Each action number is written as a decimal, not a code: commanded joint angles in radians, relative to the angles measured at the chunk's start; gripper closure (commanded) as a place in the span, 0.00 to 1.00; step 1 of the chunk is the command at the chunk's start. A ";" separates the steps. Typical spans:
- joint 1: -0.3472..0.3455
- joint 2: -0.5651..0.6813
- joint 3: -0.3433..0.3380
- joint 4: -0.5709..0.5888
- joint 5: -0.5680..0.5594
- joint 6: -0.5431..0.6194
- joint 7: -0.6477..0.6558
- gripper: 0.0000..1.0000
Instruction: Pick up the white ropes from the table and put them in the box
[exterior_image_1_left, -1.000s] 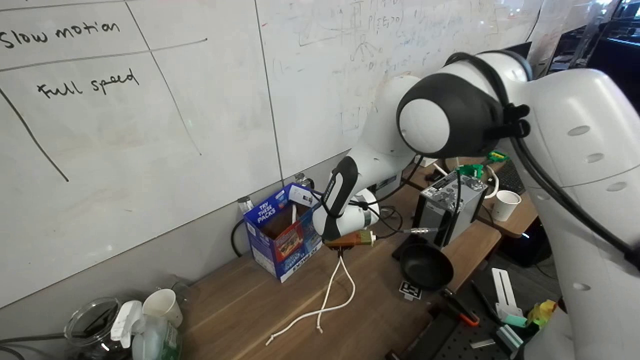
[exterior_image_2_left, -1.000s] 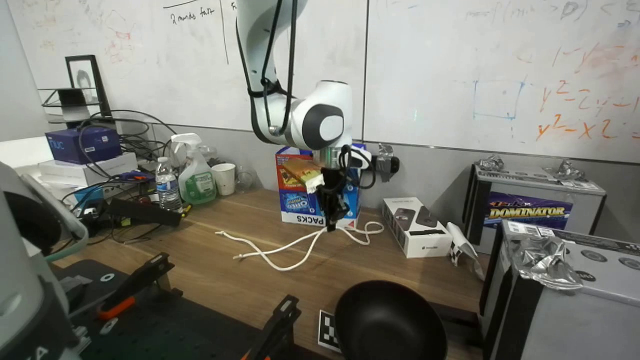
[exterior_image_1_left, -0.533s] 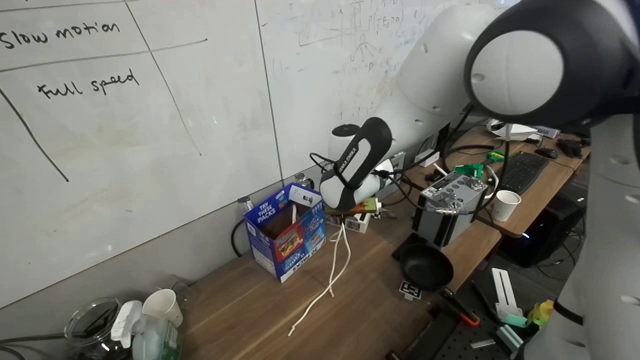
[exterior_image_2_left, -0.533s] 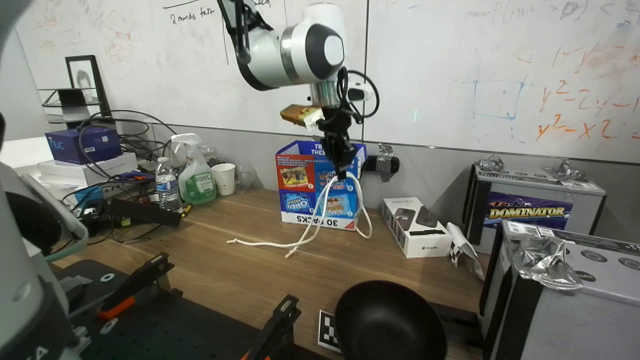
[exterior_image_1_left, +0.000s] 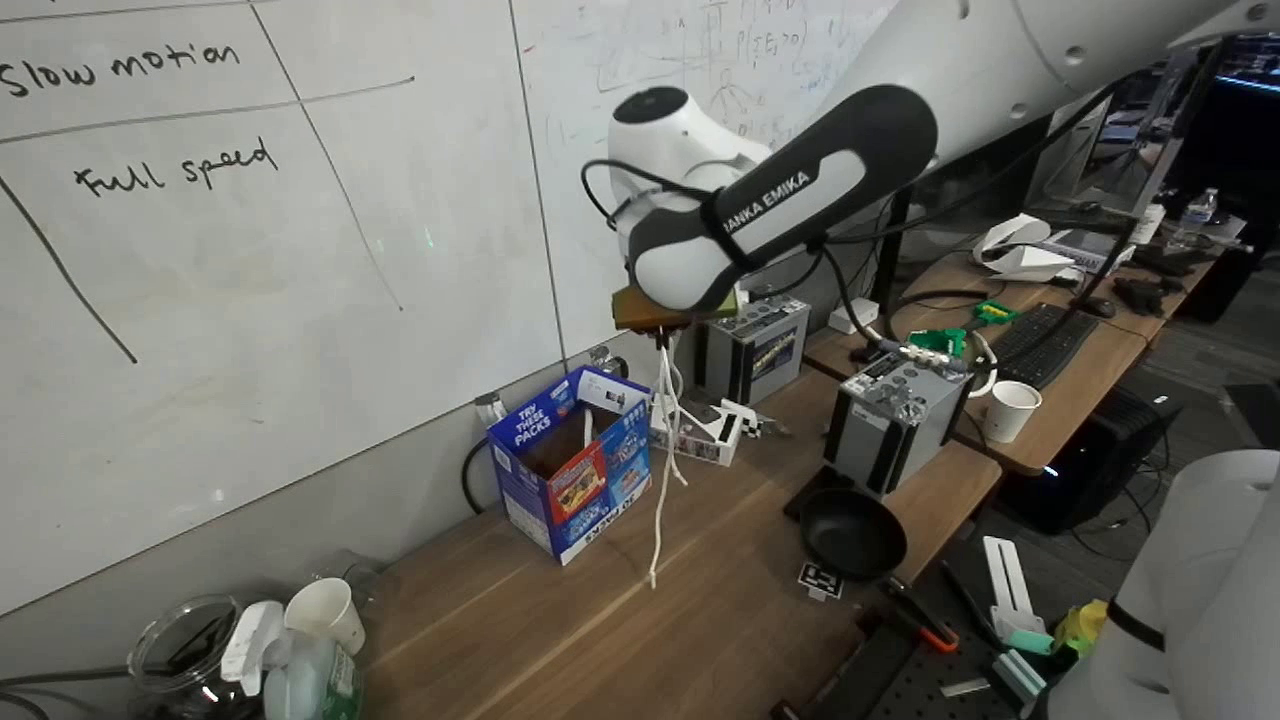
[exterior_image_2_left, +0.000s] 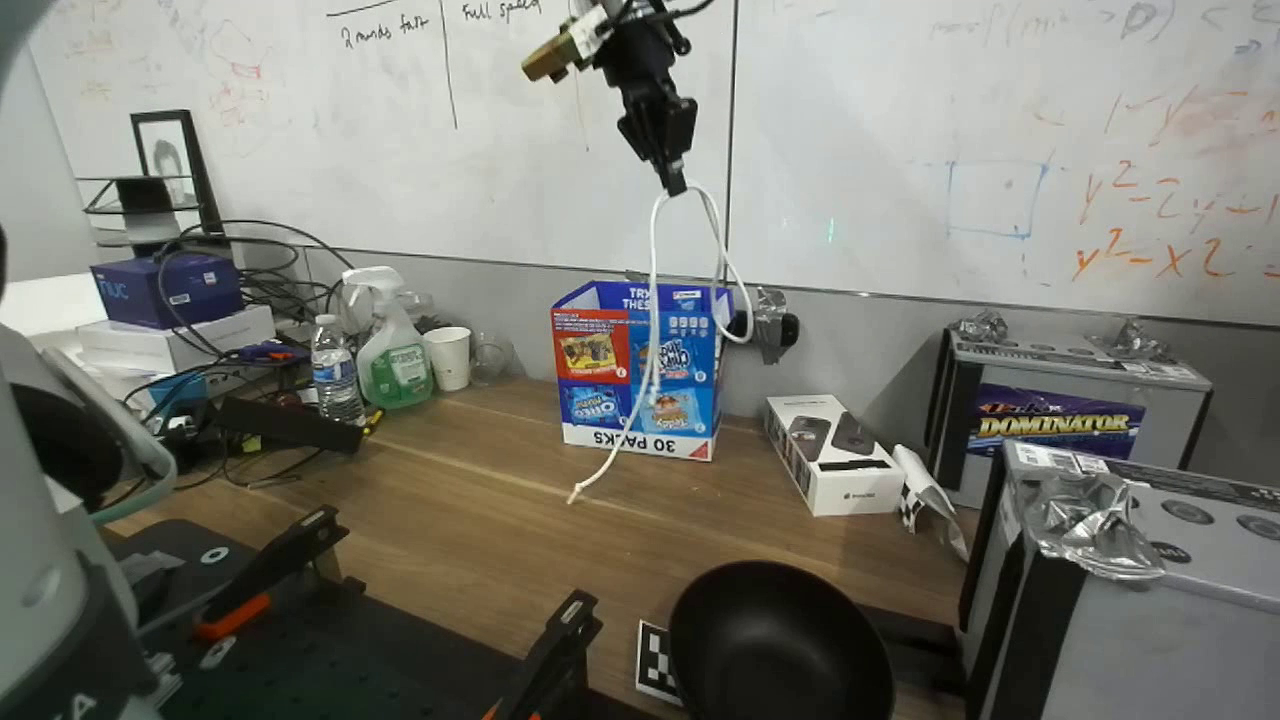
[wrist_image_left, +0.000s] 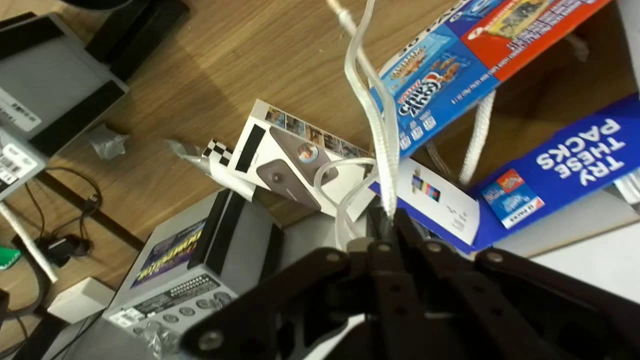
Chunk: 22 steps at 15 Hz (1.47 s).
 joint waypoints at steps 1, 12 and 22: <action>-0.079 -0.090 0.149 0.130 -0.009 -0.194 0.025 0.98; -0.144 -0.033 0.337 0.615 -0.012 -0.506 0.039 0.98; -0.119 0.223 0.301 0.845 0.005 -0.394 0.113 0.99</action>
